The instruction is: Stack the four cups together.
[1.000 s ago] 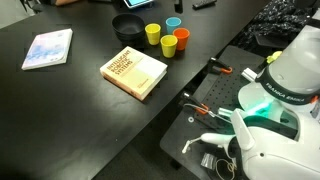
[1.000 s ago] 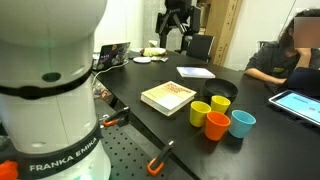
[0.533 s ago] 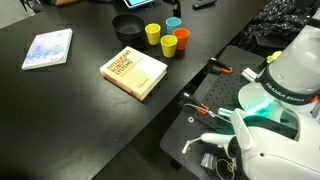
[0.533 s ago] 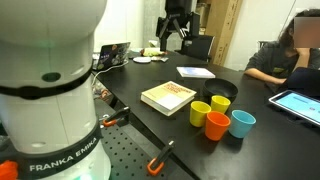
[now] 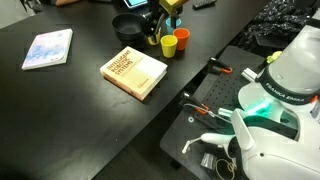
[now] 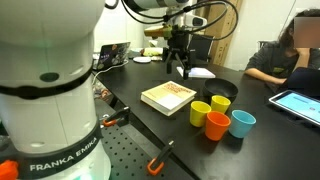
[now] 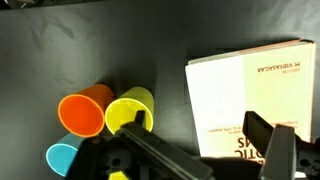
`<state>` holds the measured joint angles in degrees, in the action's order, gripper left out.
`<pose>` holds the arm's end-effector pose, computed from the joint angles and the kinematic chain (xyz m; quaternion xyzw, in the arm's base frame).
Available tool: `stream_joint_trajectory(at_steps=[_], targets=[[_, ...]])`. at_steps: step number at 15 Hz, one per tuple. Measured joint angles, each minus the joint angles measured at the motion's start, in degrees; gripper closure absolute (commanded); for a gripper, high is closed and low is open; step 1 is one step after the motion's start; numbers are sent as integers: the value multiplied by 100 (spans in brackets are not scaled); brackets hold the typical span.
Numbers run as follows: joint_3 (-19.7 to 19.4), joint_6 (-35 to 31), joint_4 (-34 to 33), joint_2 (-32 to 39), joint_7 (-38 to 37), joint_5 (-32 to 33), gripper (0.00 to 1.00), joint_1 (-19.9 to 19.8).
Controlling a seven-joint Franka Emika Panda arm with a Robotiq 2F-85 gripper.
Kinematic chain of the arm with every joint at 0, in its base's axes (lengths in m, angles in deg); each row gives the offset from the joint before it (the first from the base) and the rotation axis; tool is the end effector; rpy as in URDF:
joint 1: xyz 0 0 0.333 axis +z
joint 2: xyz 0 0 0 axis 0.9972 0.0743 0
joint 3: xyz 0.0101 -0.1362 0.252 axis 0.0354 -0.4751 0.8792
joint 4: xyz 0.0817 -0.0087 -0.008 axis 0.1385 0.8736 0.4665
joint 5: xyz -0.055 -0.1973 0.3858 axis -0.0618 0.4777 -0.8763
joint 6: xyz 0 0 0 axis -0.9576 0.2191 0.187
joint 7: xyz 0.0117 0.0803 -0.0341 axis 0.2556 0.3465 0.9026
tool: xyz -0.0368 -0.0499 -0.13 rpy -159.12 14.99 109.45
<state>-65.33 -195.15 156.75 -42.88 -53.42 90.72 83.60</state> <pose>0.4132 0.0661 0.1891 0.9947 -0.0712 0.0282 0.0684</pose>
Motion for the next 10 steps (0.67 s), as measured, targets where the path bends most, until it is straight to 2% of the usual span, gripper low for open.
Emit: stream_joint_trajectory(at_steps=[3,6,10], targets=[[-3,-519,-195,780,-796,1016,0,-270],[-297,-624,-605,1404,-1513,1921,0,-360],[-842,-617,-1270,2250,-1615,1862,0,-197]])
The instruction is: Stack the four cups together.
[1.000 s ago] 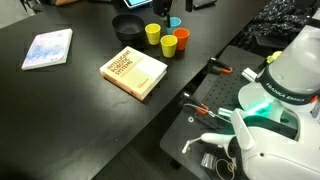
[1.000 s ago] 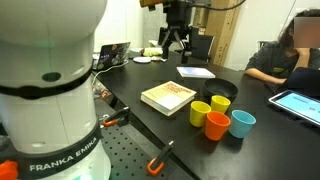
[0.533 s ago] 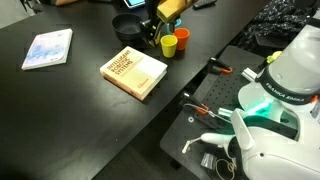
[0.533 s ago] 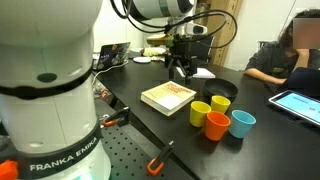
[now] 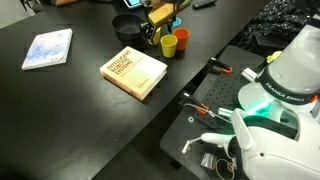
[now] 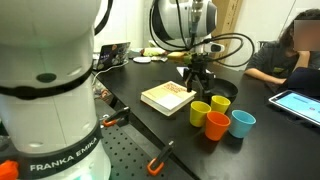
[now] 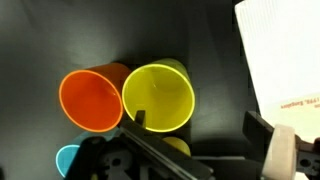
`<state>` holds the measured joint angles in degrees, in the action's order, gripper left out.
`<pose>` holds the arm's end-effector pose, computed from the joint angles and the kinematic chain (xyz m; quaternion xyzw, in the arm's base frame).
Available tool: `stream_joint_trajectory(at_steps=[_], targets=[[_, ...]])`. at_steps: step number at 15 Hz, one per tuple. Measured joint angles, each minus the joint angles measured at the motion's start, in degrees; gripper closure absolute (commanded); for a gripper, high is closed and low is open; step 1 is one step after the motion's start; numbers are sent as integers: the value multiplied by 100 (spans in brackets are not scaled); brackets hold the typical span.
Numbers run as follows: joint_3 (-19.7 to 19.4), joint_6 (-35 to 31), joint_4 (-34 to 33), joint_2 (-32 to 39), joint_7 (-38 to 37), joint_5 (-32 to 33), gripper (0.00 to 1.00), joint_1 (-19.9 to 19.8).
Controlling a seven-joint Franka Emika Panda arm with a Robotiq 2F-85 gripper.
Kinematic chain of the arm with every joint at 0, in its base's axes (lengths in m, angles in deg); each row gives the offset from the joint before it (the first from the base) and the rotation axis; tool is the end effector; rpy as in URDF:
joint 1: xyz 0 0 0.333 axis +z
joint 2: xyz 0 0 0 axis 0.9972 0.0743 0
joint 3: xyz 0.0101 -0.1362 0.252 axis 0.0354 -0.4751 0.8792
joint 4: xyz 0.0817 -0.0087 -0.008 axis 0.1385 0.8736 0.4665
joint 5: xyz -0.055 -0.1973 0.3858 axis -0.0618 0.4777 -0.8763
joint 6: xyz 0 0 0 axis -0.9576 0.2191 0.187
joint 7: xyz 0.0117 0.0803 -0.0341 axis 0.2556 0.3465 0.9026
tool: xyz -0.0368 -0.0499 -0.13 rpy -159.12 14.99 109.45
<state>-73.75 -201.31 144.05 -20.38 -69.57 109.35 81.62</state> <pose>0.4673 0.0091 0.1096 0.9831 -0.1484 0.0202 0.1054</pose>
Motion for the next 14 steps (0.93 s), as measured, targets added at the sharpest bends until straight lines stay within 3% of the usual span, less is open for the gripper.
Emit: stream_joint_trajectory(at_steps=[6,7,8,14], targets=[[-456,50,-586,880,411,-1202,0,264],[-491,79,-621,919,486,-1384,25,299],[-519,112,-647,931,551,-1548,27,334],[-731,169,-722,930,650,-1830,73,536]])
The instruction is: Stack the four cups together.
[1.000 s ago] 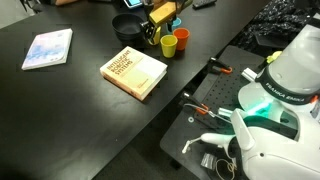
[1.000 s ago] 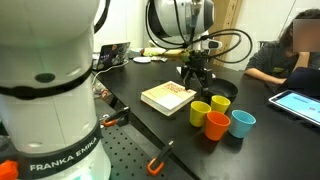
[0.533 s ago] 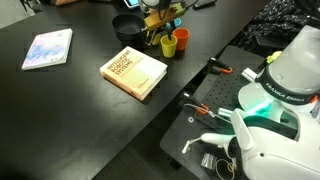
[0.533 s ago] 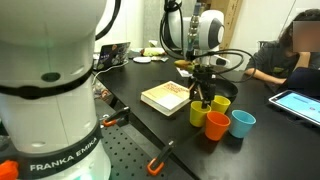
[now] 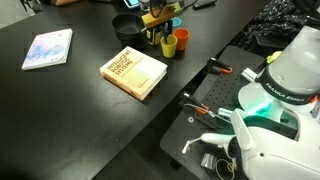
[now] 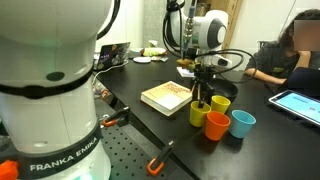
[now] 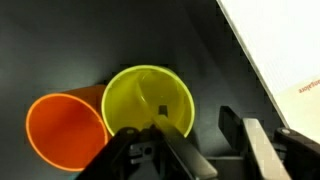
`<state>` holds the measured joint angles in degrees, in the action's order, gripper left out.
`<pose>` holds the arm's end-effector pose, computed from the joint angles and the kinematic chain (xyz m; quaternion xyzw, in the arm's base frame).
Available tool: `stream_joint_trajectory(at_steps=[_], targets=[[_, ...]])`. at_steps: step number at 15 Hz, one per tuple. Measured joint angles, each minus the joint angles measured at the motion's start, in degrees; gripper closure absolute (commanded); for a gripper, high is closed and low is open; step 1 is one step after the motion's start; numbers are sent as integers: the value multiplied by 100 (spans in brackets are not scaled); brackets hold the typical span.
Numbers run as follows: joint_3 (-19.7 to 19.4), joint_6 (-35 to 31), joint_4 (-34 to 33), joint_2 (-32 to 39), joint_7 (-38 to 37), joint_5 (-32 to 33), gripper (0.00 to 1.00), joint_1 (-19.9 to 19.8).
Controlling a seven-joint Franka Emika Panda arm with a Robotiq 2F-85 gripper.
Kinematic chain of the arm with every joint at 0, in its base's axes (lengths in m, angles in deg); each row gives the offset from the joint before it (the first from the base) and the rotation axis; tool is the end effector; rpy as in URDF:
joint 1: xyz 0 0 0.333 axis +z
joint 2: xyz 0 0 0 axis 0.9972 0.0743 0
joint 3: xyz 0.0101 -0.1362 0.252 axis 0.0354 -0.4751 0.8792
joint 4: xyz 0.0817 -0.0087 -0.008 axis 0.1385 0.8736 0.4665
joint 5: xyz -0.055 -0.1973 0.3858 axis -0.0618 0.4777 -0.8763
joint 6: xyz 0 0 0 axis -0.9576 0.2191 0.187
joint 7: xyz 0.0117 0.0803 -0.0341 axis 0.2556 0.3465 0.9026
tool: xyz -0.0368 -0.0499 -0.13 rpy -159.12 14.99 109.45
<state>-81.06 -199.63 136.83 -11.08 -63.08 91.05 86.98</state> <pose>0.4876 -0.0153 0.0722 0.9662 -0.2480 -0.0387 0.0591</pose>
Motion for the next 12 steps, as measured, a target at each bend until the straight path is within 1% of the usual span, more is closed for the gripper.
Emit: stream_joint_trajectory(at_steps=[2,3,4,6,7,12], targets=[[-77,2,2,0,0,0,89,27],[-111,3,4,0,0,0,94,29],[-147,3,7,0,1,0,97,29],[-197,20,11,0,1,-1,100,29],[-209,46,11,-2,1,-5,96,30],[-198,319,10,-98,39,-209,96,75]])
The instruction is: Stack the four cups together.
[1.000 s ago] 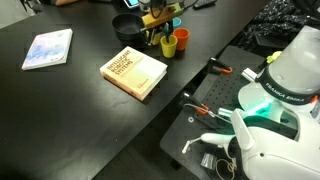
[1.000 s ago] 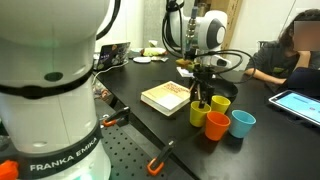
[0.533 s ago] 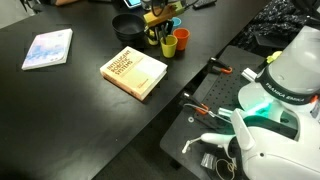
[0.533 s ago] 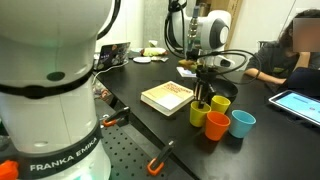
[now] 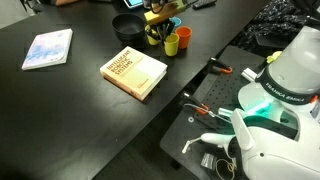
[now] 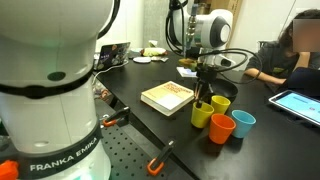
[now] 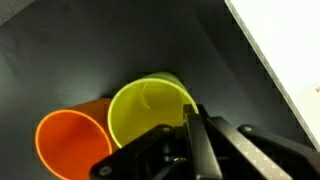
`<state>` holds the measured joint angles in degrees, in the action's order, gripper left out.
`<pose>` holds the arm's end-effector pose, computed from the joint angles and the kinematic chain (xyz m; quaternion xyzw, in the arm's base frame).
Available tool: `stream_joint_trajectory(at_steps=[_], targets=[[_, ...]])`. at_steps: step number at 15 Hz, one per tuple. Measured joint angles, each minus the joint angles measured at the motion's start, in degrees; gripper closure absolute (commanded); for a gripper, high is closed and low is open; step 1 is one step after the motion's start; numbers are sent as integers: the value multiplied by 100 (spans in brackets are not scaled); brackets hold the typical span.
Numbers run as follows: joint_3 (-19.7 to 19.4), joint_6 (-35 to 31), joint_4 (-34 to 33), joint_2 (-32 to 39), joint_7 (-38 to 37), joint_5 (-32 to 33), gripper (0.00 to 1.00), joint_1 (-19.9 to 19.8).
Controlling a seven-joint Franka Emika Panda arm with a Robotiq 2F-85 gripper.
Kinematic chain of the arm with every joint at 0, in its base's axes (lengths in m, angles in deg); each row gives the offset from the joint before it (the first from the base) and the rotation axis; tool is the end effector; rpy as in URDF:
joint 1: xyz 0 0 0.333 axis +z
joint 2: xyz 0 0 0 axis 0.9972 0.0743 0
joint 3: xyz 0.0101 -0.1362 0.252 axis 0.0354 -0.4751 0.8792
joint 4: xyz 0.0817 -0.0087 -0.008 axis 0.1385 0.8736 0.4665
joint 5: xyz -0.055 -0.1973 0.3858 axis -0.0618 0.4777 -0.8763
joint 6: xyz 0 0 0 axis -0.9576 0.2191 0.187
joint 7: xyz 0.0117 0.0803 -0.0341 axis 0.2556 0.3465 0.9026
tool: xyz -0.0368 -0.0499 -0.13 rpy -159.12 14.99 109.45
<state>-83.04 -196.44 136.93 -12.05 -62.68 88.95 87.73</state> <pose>0.4822 -0.0286 0.0765 0.9587 -0.2712 -0.0593 0.0623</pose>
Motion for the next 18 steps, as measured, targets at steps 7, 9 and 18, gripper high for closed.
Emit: stream_joint_trajectory(at_steps=[7,9,18], targets=[[76,300,-120,-572,35,-53,96,216],[72,326,-272,-624,-18,161,96,249],[-279,1001,-1087,-695,-835,1690,96,172]])
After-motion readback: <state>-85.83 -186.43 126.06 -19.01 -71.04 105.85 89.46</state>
